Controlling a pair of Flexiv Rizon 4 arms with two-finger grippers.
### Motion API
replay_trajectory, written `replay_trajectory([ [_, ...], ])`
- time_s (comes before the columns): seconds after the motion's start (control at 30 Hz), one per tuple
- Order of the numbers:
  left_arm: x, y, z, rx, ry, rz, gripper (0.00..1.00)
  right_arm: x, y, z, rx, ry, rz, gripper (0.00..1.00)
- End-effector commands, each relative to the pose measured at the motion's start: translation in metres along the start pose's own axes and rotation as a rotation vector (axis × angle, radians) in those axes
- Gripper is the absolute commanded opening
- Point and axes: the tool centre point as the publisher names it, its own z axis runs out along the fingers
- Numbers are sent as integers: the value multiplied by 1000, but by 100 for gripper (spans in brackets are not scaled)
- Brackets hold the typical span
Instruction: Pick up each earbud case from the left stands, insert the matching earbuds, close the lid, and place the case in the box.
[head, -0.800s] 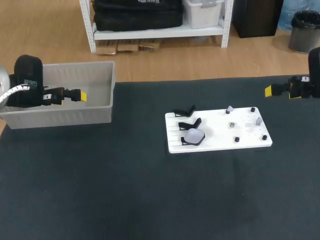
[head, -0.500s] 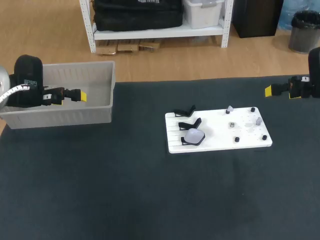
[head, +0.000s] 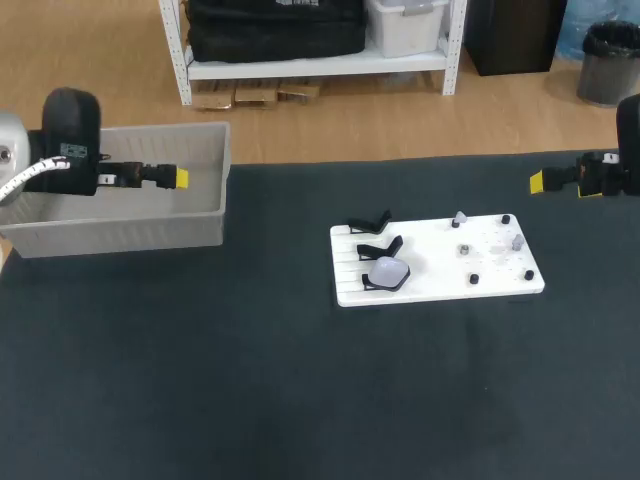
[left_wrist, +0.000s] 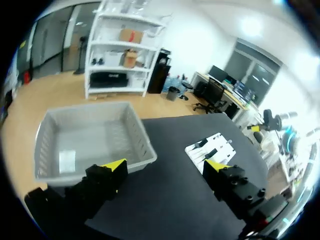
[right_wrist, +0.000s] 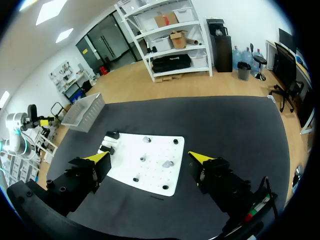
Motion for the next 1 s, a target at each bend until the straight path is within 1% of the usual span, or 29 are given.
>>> replay_trajectory([
  [0.03,6,-5,-11,508,-262,624,100,0,-1,0,-3,-1,-1,100],
  [0.07,5,-7,-12,522,-264,659,100,0,-1,0,-3,-1,-1,100],
  [0.1,5,-11,-13,555,-258,707,100,0,-1,0,-3,-1,-1,100],
  [0.2,6,-23,-14,612,-216,830,100,0,-1,0,-3,-1,-1,100],
  [0.3,8,-40,-12,628,-161,921,100,0,-1,0,-3,-1,-1,100],
  [0.33,8,-44,-10,587,-126,937,100,0,-1,0,-3,-1,-1,100],
  [0.37,8,-47,-7,537,-102,945,100,0,-1,0,-3,-1,-1,100],
  [0.93,8,-47,-7,537,-102,945,100,0,-1,0,-3,-1,-1,100],
  [0.97,11,-52,-5,563,-109,938,100,0,-1,0,-3,-1,-1,100],
  [1.0,15,-55,1,569,-93,927,100,0,-1,0,-3,-1,-1,100],
])
